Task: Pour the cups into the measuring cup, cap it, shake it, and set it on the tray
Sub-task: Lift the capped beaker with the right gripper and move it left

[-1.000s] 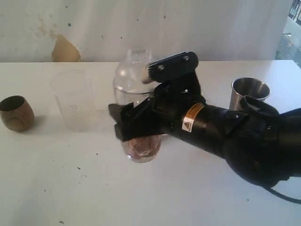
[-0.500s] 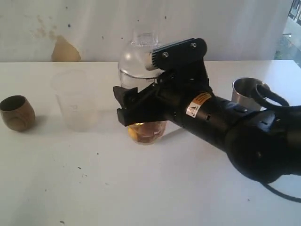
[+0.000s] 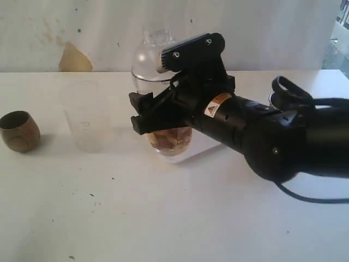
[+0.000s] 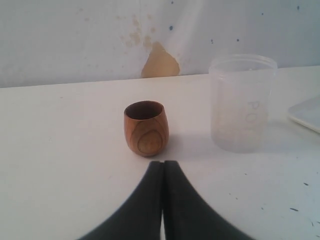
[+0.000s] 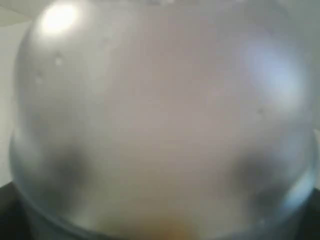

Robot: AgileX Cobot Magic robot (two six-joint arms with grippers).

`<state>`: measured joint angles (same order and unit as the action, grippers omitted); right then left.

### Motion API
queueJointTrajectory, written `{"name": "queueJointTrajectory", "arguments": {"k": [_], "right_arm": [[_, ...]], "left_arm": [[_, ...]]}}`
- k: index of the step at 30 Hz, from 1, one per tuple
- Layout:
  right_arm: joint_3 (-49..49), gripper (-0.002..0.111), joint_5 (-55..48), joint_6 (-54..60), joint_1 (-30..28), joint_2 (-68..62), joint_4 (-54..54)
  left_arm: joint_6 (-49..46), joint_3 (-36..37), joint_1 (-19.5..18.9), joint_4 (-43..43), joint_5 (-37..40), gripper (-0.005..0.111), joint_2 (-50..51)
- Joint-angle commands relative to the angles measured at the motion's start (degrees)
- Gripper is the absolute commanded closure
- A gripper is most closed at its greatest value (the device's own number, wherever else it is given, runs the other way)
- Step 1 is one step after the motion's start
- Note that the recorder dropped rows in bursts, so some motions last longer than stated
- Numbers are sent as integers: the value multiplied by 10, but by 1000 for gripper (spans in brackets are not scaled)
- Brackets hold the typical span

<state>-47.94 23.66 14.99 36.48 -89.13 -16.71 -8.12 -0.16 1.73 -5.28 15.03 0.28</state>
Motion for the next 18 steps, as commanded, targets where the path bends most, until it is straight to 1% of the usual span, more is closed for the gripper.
{"name": "queueJointTrajectory", "arguments": {"k": [1, 4, 7, 12, 16, 18], "right_arm": [[-84, 108, -1, 29, -46, -39, 3], [-145, 108, -27, 62, -64, -84, 3], [-193, 108, -48, 141, -67, -123, 3], [-261, 108, -68, 216, -66, -177, 2], [-310, 108, -66, 345, -66, -215, -66], [-327, 108, -65, 393, -66, -230, -83]], "left_arm": [[-1, 2, 1, 2, -5, 106, -3], [-1, 2, 1, 2, -5, 106, -3], [-1, 2, 1, 2, -5, 106, -3], [-1, 2, 1, 2, -5, 106, -3], [-1, 2, 1, 2, -5, 106, -3], [-1, 2, 1, 2, -5, 106, -3]]}}
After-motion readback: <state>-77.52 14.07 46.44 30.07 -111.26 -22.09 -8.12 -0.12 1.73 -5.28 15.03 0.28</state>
